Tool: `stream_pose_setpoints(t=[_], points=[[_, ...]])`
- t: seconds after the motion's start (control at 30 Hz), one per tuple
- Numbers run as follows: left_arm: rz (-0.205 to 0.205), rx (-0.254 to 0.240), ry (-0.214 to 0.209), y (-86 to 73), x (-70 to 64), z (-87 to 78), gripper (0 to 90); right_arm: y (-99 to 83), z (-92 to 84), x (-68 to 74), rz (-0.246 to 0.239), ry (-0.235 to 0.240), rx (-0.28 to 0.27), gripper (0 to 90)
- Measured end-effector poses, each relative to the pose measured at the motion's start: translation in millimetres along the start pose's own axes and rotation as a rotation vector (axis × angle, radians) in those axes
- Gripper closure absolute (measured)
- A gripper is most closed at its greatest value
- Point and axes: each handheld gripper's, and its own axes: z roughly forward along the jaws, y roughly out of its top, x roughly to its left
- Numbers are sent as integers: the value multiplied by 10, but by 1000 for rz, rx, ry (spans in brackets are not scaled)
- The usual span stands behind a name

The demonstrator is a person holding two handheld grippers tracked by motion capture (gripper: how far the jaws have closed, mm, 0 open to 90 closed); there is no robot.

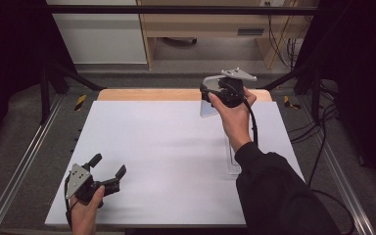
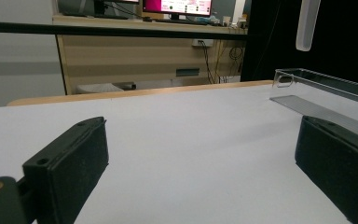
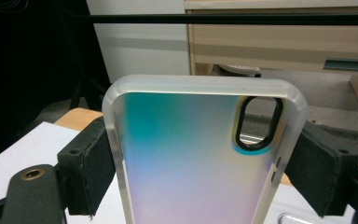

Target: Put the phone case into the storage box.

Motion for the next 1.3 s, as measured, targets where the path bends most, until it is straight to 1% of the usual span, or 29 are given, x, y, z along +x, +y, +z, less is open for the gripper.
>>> stream_pose_setpoints(t=[0.17,0.2,0.73,1.0,1.3], points=[[0,-2,-5,1,-6,1,21,38,-17,-102,9,-18,-9,177],[-3,-3,-13,1,-8,4,21,43,-22,-120,9,-22,-9,176],[1,-11,-12,1,1,-5,21,59,-86,-354,13,-76,-17,177],[3,-14,-11,2,2,-9,21,43,-97,-460,16,-102,-19,177],[5,-13,-10,2,5,-11,20,-14,-118,-607,35,-141,-17,177]])
